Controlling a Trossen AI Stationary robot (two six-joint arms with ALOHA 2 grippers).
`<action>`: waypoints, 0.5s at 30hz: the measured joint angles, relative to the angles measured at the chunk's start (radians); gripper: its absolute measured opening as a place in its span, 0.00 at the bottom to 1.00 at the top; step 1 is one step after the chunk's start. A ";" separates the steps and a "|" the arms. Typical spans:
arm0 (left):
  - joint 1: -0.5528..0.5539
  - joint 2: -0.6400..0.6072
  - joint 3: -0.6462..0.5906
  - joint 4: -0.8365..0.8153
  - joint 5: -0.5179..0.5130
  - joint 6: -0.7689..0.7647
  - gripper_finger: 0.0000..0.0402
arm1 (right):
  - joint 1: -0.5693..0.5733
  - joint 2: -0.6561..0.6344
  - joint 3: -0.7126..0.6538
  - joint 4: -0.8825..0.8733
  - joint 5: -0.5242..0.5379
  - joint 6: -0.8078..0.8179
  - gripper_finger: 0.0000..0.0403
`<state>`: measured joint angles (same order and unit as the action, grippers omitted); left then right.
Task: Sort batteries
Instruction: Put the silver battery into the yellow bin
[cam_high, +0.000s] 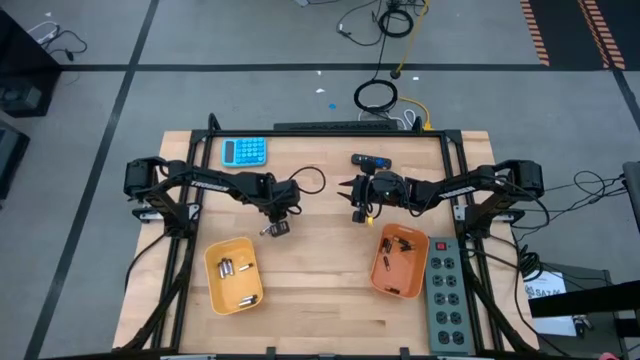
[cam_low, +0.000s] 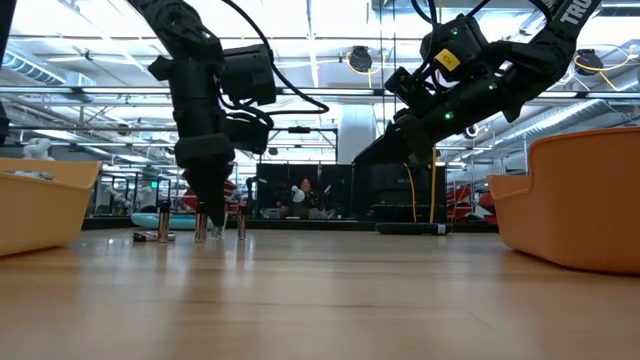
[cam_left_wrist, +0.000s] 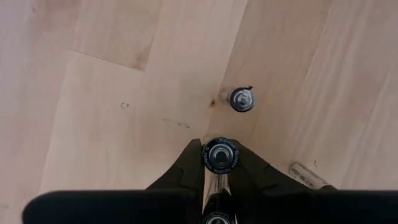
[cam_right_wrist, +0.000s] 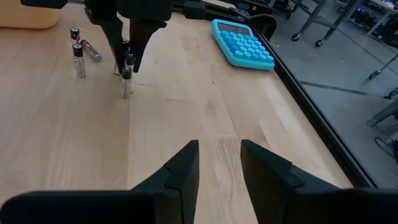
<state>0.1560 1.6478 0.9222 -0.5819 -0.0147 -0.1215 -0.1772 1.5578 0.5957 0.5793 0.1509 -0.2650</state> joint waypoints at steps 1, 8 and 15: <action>0.002 0.000 0.000 0.000 -0.004 0.004 0.13 | 0.000 0.000 0.000 0.000 0.000 0.000 0.27; 0.017 0.000 0.001 -0.003 -0.005 0.029 0.13 | 0.000 0.000 0.000 0.000 0.000 0.002 0.27; 0.021 0.000 0.038 -0.023 -0.004 0.060 0.13 | 0.000 0.000 0.000 0.000 0.000 0.021 0.27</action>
<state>0.1768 1.6478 0.9601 -0.6050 -0.0189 -0.0616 -0.1776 1.5578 0.5957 0.5789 0.1509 -0.2436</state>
